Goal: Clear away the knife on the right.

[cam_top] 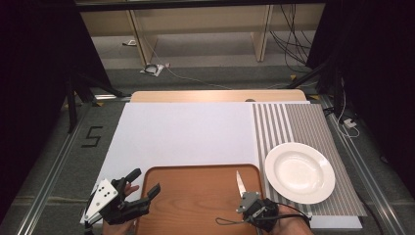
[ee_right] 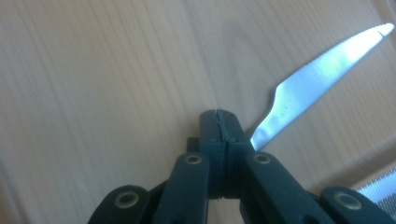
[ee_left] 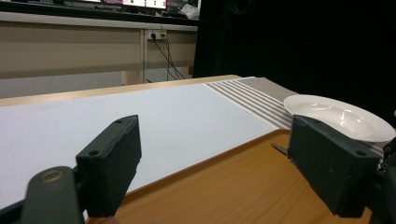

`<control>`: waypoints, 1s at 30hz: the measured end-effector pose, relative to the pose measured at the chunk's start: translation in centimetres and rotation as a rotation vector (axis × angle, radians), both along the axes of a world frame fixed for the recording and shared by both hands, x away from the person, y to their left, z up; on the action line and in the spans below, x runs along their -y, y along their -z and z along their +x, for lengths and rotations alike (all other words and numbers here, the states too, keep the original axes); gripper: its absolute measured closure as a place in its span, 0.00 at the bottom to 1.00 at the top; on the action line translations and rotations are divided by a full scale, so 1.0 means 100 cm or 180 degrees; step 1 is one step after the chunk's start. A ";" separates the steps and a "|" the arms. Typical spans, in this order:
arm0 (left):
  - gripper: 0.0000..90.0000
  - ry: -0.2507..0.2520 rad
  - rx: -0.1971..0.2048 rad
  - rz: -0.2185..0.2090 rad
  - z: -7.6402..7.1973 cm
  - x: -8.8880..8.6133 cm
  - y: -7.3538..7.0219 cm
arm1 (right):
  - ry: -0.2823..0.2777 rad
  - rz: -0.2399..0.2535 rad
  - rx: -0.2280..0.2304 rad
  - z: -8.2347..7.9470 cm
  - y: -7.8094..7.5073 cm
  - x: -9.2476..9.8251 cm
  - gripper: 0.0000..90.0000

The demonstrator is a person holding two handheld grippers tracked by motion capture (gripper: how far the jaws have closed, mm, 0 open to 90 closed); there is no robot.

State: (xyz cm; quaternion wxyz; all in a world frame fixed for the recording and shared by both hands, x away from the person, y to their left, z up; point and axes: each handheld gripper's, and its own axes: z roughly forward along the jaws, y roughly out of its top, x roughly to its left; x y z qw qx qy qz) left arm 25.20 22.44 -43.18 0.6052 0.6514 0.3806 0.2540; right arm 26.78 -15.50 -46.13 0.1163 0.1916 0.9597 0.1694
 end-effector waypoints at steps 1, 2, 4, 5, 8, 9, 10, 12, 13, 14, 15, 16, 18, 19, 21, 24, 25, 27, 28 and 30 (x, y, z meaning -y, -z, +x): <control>0.20 0.0000 -0.0001 0.0002 0.000 0.000 0.000 | -0.0006 -0.0010 0.0006 0.000 0.000 0.002 1.00; 0.20 0.0002 -0.0003 0.0002 0.000 0.000 0.000 | 0.0015 0.0000 0.0003 0.000 0.000 0.002 1.00; 0.19 0.0002 -0.0002 0.0006 0.000 0.000 0.000 | 0.0050 0.0000 -0.0001 0.000 0.000 0.005 1.00; 0.19 0.0001 -0.0002 0.0003 0.000 0.000 0.000 | 0.0023 0.0000 0.0008 0.000 0.000 0.007 1.00; 0.19 0.0003 -0.0002 0.0004 0.000 0.000 0.000 | 0.0076 -0.0006 -0.0011 -0.001 0.000 0.010 1.00; 0.19 0.0002 -0.0002 0.0001 0.000 0.000 0.000 | 0.0076 0.0004 0.0001 -0.001 0.000 0.011 1.00; 0.19 0.0003 -0.0002 -0.0001 0.000 0.000 0.000 | 0.0100 -0.0001 0.0001 -0.001 0.000 0.012 1.00; 0.19 0.0001 -0.0001 0.0000 0.000 0.000 0.000 | 0.0098 0.0011 -0.0007 -0.001 0.000 0.014 1.00; 0.20 0.0000 -0.0002 -0.0003 0.000 0.000 0.000 | 0.0115 -0.0004 -0.0009 -0.002 0.000 0.015 1.00; 0.20 0.0001 -0.0003 -0.0003 0.000 0.000 0.000 | 0.0111 -0.0010 -0.0004 -0.002 0.000 0.016 1.00; 0.20 0.0000 -0.0004 -0.0001 0.000 0.000 0.000 | 0.0113 -0.0007 -0.0014 -0.002 -0.001 0.017 1.00; 0.20 0.0003 -0.0003 0.0006 0.000 0.000 0.000 | 0.0136 -0.0007 -0.0024 -0.002 -0.001 0.018 1.00; 0.19 0.0004 0.0000 0.0010 0.000 0.000 0.000 | 0.0142 -0.0016 -0.0021 -0.002 -0.001 0.020 1.00; 0.20 0.0003 -0.0001 0.0008 0.000 0.000 0.000 | 0.0149 -0.0002 -0.0021 -0.003 0.000 0.021 1.00; 0.20 0.0001 -0.0003 0.0002 0.000 0.000 0.000 | 0.0171 0.0002 -0.0027 -0.003 -0.001 0.023 1.00; 0.20 0.0006 -0.0017 0.0007 0.000 0.000 0.000 | 0.0194 0.0027 -0.0051 -0.003 -0.001 0.025 1.00; 0.20 0.0010 -0.0011 0.0012 0.000 0.000 0.000 | 0.0189 0.0028 -0.0046 -0.003 -0.001 0.025 1.00; 0.20 0.0016 -0.0017 0.0007 0.000 0.000 0.000 | 0.0197 0.0080 -0.0061 -0.003 -0.001 0.026 1.00; 0.20 0.0016 -0.0020 0.0009 0.000 0.000 0.000 | 0.0238 0.0199 -0.0066 -0.002 -0.003 0.028 0.98; 0.20 0.0022 -0.0026 0.0010 0.000 0.001 0.000 | 0.0287 0.0389 -0.0042 -0.001 -0.007 0.031 0.96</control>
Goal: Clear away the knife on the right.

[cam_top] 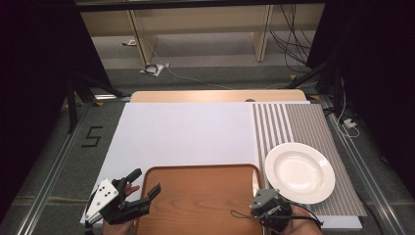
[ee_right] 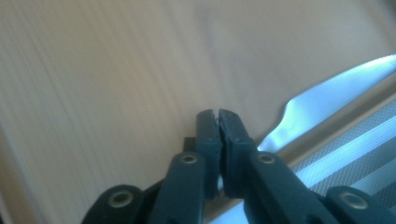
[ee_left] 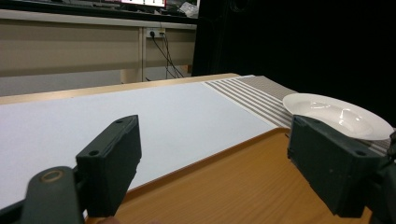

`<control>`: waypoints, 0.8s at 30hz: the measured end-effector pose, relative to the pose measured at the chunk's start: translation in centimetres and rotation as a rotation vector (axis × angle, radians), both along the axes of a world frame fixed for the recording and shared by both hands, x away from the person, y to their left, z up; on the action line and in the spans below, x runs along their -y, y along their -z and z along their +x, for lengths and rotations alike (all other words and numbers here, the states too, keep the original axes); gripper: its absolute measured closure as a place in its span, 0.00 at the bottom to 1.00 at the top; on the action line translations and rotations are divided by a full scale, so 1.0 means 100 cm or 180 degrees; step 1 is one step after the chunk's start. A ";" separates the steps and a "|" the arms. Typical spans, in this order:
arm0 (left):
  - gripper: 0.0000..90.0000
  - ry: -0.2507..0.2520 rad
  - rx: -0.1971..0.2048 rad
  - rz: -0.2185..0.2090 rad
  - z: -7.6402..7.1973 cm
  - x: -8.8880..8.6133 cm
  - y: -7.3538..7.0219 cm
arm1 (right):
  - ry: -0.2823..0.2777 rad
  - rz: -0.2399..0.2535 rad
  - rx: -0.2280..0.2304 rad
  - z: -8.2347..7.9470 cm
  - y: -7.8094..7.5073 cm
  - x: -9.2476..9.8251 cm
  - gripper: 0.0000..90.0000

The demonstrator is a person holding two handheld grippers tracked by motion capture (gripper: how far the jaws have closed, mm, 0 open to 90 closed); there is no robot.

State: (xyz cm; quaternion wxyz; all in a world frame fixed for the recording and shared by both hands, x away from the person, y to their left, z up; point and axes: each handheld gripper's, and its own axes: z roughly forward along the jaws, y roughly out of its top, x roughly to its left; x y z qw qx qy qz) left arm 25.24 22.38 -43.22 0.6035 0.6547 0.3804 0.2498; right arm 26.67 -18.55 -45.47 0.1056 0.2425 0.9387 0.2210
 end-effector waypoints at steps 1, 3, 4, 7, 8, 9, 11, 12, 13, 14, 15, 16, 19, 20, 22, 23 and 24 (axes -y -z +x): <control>0.20 0.0001 -0.0004 0.0002 0.000 0.000 0.000 | 0.0065 0.0134 0.0042 0.001 -0.004 0.002 0.95; 0.20 0.0006 -0.0012 0.0010 0.000 0.001 0.000 | 0.0182 0.0292 0.0144 0.002 -0.009 0.007 0.90; 0.19 0.0014 -0.0023 0.0011 0.000 0.000 0.000 | 0.0248 0.0392 0.0158 0.003 -0.011 0.010 0.84; 0.19 0.0030 -0.0033 0.0015 0.001 0.001 0.001 | 0.0366 0.0717 0.0231 0.005 -0.016 0.018 0.76; 0.19 0.0037 -0.0038 0.0014 0.001 0.001 0.001 | 0.0383 0.0846 0.0232 0.006 -0.018 0.020 0.71; 0.19 0.0044 -0.0044 0.0018 0.001 0.001 0.001 | 0.0398 0.0959 0.0220 0.006 -0.020 0.021 0.67; 0.19 0.0085 -0.0079 0.0015 0.002 0.002 0.001 | 0.0417 0.1115 0.0250 0.006 -0.023 0.023 0.61; 0.19 0.0098 -0.0093 0.0020 0.002 0.002 0.001 | 0.0439 0.1186 0.0271 0.005 -0.025 0.024 0.58; 0.19 0.0104 -0.0092 0.0030 0.002 0.003 0.002 | 0.0449 0.1263 0.0311 0.005 -0.026 0.025 0.55; 0.19 0.0118 -0.0098 0.0035 0.002 0.003 0.001 | 0.0454 0.1350 0.0358 0.004 -0.027 0.027 0.53; 0.19 0.0128 -0.0099 0.0036 0.002 0.003 0.001 | 0.0462 0.1439 0.0421 0.003 -0.029 0.028 0.50; 0.19 0.0131 -0.0101 0.0037 0.002 0.003 0.001 | 0.0480 0.1532 0.0482 0.003 -0.031 0.030 0.48; 0.19 0.0143 -0.0110 0.0031 0.002 0.004 0.001 | 0.0563 0.1819 0.0648 0.001 -0.037 0.036 0.43; 0.19 0.0147 -0.0112 0.0032 0.002 0.004 0.001 | 0.0586 0.1898 0.0659 0.002 -0.038 0.039 0.42; 0.19 0.0163 -0.0122 0.0043 0.003 0.004 0.002 | 0.0672 0.2014 0.0694 0.003 -0.038 0.044 0.40; 0.19 0.0173 -0.0128 0.0051 0.003 0.005 0.002 | 0.0680 0.2047 0.0691 0.004 -0.038 0.046 0.39; 0.19 0.0178 -0.0129 0.0052 0.003 0.005 0.002 | 0.0703 0.2102 0.0703 0.004 -0.037 0.048 0.37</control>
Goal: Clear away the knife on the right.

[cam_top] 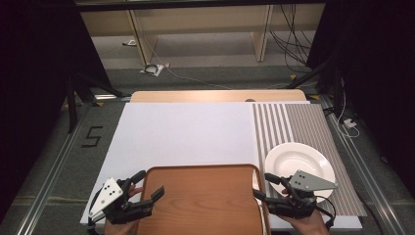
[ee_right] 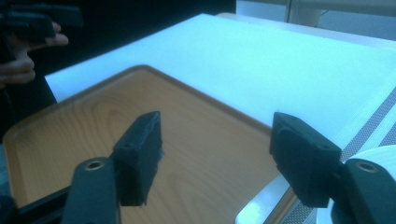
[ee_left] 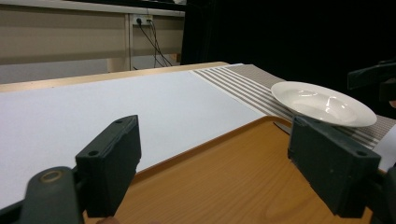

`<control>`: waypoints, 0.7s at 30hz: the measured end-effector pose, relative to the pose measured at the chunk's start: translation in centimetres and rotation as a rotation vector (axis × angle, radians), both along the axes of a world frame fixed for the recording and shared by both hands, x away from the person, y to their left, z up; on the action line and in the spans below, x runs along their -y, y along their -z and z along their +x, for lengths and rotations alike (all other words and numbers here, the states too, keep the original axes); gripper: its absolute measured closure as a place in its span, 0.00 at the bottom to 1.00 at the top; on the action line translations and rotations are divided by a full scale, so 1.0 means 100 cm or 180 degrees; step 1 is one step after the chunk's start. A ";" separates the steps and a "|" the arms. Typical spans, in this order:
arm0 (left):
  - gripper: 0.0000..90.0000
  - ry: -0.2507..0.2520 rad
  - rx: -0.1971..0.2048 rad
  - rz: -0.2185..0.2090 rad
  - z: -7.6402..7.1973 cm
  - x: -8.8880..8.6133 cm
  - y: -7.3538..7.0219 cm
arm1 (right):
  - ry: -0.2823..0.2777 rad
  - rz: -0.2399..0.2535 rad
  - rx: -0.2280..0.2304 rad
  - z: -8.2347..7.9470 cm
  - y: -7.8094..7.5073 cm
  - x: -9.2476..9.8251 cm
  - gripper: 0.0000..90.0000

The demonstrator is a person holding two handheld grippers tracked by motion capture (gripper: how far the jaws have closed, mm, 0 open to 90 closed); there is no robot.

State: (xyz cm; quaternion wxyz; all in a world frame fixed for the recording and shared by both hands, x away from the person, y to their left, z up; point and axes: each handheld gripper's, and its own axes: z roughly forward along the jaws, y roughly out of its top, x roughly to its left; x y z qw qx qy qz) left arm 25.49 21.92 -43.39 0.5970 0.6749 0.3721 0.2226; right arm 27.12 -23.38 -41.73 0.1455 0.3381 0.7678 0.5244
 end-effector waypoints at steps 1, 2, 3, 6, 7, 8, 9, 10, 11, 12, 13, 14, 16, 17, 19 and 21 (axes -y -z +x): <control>0.19 0.0006 -0.0004 -0.0001 0.000 0.000 0.000 | 0.0022 0.0031 0.0007 0.000 0.000 0.001 0.37; 0.19 0.0010 -0.0004 0.0001 0.000 0.000 0.000 | 0.0033 0.0062 0.0013 0.001 0.000 0.003 0.34; 0.19 0.0013 -0.0008 0.0000 0.000 0.000 0.000 | 0.0036 0.0093 0.0020 0.001 0.000 0.005 0.33; 0.19 0.0028 -0.0028 -0.0002 0.000 0.000 0.000 | 0.0024 0.0228 0.0041 0.001 -0.001 0.008 0.31; 0.19 0.0034 -0.0037 0.0004 0.001 0.000 0.000 | 0.0029 0.0247 0.0059 0.001 -0.001 0.008 0.31; 0.19 0.0040 -0.0048 0.0004 0.001 0.001 0.001 | 0.0025 0.0259 0.0088 0.000 -0.001 0.009 0.29; 0.19 0.0046 -0.0053 0.0007 0.001 0.001 0.001 | 0.0033 0.0267 0.0104 0.000 -0.002 0.009 0.28; 0.19 0.0053 -0.0056 0.0011 0.001 0.001 0.001 | 0.0032 0.0277 0.0108 -0.001 -0.002 0.009 0.27; 0.19 0.0066 -0.0064 0.0013 0.001 0.001 0.001 | 0.0037 0.0266 0.0131 -0.002 -0.002 0.010 0.26; 0.19 0.0069 -0.0071 0.0011 0.001 0.001 0.001 | 0.0042 0.0279 0.0182 -0.003 -0.002 0.010 0.25; 0.19 0.0072 -0.0074 0.0018 0.001 0.001 0.001 | 0.0049 0.0294 0.0215 -0.003 -0.002 0.011 0.25; 0.19 0.0073 -0.0075 0.0019 0.001 0.001 0.001 | 0.0047 0.0319 0.0227 -0.004 -0.003 0.011 0.25; 0.19 0.0072 -0.0073 0.0019 0.001 0.001 0.001 | 0.0063 0.0327 0.0240 -0.005 -0.003 0.013 0.25; 0.19 0.0070 -0.0066 0.0018 0.001 0.001 0.001 | 0.0070 0.0325 0.0241 -0.004 -0.003 0.013 0.25; 0.19 0.0062 -0.0051 0.0018 0.001 0.001 0.001 | 0.0071 0.0343 0.0235 -0.004 -0.002 0.013 0.25; 0.19 0.0060 -0.0042 0.0009 0.001 0.001 0.001 | 0.0077 0.0339 0.0256 -0.004 -0.002 0.014 0.25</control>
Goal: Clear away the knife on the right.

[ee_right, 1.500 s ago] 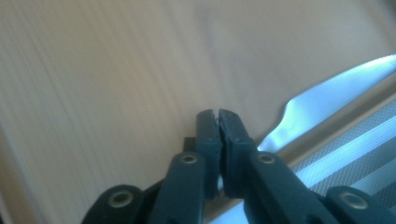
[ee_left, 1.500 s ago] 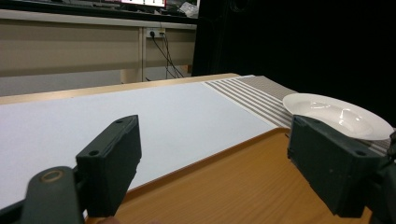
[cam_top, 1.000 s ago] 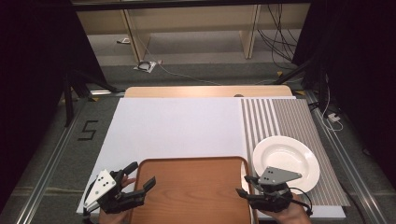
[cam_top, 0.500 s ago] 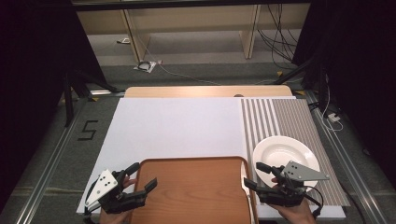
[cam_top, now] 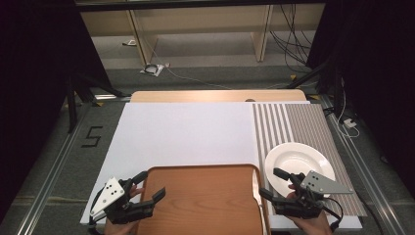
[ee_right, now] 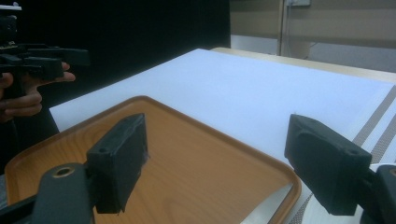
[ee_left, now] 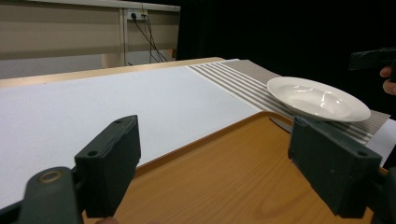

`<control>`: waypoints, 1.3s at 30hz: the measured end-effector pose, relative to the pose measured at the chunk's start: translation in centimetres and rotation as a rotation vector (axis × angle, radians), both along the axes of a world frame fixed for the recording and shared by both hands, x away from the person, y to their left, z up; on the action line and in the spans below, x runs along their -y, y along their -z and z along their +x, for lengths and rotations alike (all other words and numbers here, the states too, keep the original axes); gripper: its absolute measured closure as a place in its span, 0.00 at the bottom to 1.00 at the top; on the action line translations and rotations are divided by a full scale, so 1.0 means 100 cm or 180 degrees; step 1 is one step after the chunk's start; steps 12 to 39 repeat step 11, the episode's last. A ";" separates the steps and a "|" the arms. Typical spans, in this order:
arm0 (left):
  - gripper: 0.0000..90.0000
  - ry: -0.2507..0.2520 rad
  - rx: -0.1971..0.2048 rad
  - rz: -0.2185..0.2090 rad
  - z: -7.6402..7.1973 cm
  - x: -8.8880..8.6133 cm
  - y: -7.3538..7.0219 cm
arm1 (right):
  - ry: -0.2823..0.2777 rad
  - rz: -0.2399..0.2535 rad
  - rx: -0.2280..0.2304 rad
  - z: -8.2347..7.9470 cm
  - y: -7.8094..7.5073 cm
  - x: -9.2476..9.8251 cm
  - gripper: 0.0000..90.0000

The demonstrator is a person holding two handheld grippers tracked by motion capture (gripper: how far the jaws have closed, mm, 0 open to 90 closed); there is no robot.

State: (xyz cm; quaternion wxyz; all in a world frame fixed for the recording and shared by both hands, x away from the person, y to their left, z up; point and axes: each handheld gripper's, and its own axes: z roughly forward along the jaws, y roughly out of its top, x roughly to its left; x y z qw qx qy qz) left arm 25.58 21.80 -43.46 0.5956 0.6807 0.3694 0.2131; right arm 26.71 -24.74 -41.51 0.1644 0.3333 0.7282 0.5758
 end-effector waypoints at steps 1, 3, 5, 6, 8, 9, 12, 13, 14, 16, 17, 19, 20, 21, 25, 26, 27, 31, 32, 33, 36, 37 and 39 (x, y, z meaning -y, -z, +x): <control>0.19 -0.0009 0.0016 0.0004 0.000 0.000 0.000 | -0.0004 0.0007 -0.0004 0.000 0.000 0.000 0.25; 0.19 -0.0014 0.0030 0.0000 -0.001 0.000 0.000 | -0.0015 0.0013 -0.0031 0.001 0.001 0.000 0.24; 0.19 -0.0013 0.0034 -0.0005 -0.001 0.000 0.000 | -0.0035 -0.0023 -0.0015 0.001 0.002 -0.001 0.23; 0.19 -0.0011 0.0038 -0.0009 -0.001 -0.001 0.000 | -0.0030 -0.0031 -0.0016 0.001 0.001 -0.001 0.23; 0.19 -0.0013 0.0040 -0.0007 -0.001 -0.001 0.000 | -0.0033 -0.0029 -0.0009 0.001 0.001 -0.001 0.23; 0.19 -0.0015 0.0043 -0.0008 -0.001 0.000 0.000 | -0.0028 -0.0036 -0.0019 0.001 0.002 -0.001 0.23; 0.19 -0.0021 0.0064 -0.0008 -0.001 0.000 0.000 | -0.0023 -0.0034 -0.0026 0.001 0.002 -0.001 0.23; 0.19 -0.0021 0.0064 -0.0008 -0.001 0.000 0.000 | -0.0023 -0.0034 -0.0026 0.001 0.002 -0.001 0.23; 0.19 -0.0021 0.0064 -0.0008 -0.001 0.000 0.000 | -0.0023 -0.0034 -0.0026 0.001 0.002 -0.001 0.23; 0.19 -0.0021 0.0064 -0.0008 -0.001 0.000 0.000 | -0.0023 -0.0034 -0.0026 0.001 0.002 -0.001 0.23; 0.19 -0.0021 0.0064 -0.0008 -0.001 0.000 0.000 | -0.0023 -0.0034 -0.0026 0.001 0.002 -0.001 0.23; 0.19 -0.0021 0.0064 -0.0008 -0.001 0.000 0.000 | -0.0023 -0.0034 -0.0026 0.001 0.002 -0.001 0.23; 0.19 -0.0021 0.0064 -0.0008 -0.001 0.000 0.000 | -0.0023 -0.0034 -0.0026 0.001 0.002 -0.001 0.23; 0.19 -0.0021 0.0064 -0.0008 -0.001 0.000 0.000 | -0.0023 -0.0034 -0.0026 0.001 0.002 -0.001 0.23; 0.19 -0.0021 0.0064 -0.0008 -0.001 0.000 0.000 | -0.0023 -0.0034 -0.0026 0.001 0.002 -0.001 0.23; 0.19 -0.0021 0.0064 -0.0008 -0.001 0.000 0.000 | -0.0023 -0.0034 -0.0026 0.001 0.002 -0.001 0.23; 0.19 -0.0021 0.0064 -0.0008 -0.001 0.000 0.000 | -0.0023 -0.0034 -0.0026 0.001 0.002 -0.001 0.23; 0.19 -0.0021 0.0064 -0.0008 -0.001 0.000 0.000 | -0.0023 -0.0034 -0.0026 0.001 0.002 -0.001 0.23; 0.19 -0.0021 0.0064 -0.0008 -0.001 0.000 0.000 | -0.0023 -0.0034 -0.0026 0.001 0.002 -0.001 0.23; 0.19 -0.0021 0.0064 -0.0008 -0.001 0.000 0.000 | -0.0023 -0.0034 -0.0026 0.001 0.002 -0.001 0.23; 0.19 -0.0021 0.0064 -0.0008 -0.001 0.000 0.000 | -0.0023 -0.0034 -0.0026 0.001 0.002 -0.001 0.23; 0.19 -0.0021 0.0064 -0.0008 -0.001 0.000 0.000 | -0.0023 -0.0034 -0.0026 0.001 0.002 -0.001 0.23; 0.19 -0.0021 0.0064 -0.0008 -0.001 0.000 0.000 | -0.0023 -0.0034 -0.0026 0.001 0.002 -0.001 0.23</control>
